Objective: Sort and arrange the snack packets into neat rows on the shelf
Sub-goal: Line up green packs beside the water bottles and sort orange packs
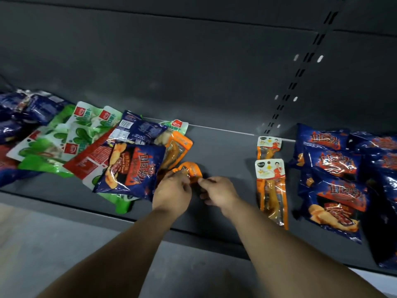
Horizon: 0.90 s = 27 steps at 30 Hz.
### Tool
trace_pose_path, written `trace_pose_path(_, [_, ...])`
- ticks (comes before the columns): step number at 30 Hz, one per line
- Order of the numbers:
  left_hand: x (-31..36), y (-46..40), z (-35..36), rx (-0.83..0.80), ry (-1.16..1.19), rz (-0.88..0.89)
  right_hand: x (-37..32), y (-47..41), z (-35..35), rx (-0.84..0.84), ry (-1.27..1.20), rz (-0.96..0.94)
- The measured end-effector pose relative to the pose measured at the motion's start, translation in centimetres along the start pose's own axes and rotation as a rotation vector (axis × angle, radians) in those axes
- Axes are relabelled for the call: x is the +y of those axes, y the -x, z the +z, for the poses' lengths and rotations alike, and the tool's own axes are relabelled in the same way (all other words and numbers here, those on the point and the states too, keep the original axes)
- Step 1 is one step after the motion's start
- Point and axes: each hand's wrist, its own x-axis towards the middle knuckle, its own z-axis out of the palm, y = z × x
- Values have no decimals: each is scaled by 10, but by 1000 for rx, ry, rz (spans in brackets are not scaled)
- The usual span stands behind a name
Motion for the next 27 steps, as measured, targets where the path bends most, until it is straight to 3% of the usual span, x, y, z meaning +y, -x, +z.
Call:
trace_pose_path(7, [-27, 9, -5, -212, 114, 5, -14, -14, 32, 52, -341, 131])
trace_pose_path(17, [-25, -6, 7, -98, 355, -205, -7, -13, 30, 42, -423, 95])
trace_pose_path(24, [5, -4, 19, -142, 401, -113, -9, -11, -7, 104, -497, -34])
trace_pose_path(27, [16, -5, 25, -151, 535, -205, -11, -8, -24, 125, -571, -80])
